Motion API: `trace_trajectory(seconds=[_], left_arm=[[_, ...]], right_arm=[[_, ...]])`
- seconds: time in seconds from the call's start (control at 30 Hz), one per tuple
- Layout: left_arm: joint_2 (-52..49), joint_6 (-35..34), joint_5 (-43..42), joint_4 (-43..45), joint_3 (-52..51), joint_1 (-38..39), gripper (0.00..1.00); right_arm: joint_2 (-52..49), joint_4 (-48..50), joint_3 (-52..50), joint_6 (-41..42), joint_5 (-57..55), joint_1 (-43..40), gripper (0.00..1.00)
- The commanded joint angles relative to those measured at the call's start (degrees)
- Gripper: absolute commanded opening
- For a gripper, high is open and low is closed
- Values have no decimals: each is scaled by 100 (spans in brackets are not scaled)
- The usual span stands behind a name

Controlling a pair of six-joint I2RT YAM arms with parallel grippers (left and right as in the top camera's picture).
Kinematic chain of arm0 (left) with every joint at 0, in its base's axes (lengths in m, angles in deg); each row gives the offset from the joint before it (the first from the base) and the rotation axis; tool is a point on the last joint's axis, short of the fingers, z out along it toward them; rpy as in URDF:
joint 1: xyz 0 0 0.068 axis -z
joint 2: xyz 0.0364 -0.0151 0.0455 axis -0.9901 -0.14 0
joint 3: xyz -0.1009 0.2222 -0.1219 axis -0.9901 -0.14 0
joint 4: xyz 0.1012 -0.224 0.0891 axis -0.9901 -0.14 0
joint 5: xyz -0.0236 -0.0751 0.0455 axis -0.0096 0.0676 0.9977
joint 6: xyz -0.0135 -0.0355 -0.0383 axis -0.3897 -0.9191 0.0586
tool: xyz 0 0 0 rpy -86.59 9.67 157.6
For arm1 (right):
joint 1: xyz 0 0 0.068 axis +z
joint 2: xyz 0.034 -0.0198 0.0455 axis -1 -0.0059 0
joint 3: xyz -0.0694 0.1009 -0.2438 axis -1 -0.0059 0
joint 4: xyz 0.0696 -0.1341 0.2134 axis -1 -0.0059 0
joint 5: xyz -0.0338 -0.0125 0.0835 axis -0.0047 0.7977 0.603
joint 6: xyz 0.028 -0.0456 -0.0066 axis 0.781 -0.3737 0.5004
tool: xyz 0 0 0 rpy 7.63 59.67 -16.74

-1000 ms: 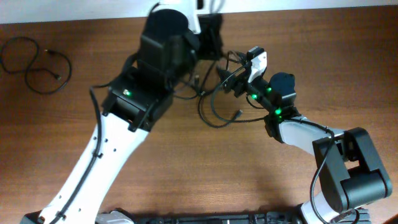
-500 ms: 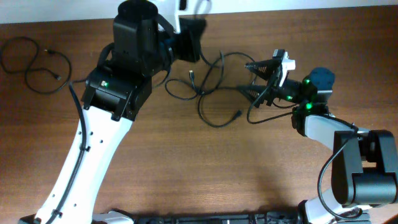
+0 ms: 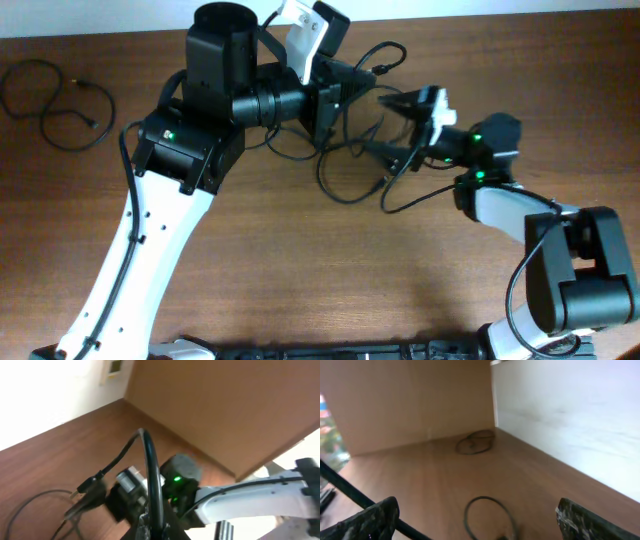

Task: Untangle cables

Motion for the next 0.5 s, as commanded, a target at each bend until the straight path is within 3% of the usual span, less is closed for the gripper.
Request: trace_trajectory(seconds=[0.0,0.17,0.47], left_arm=[[146,114,-481,55,63,-28,2],[164,9,-483,236,63,-317,0],[162,-162,-326,487,63,-463,2]], right_arm=[[-59,-256,52,-468,35,249,99],[-59,-745,52,-472,520,275,99],[-63,-739,52,-468,1113,387,95]])
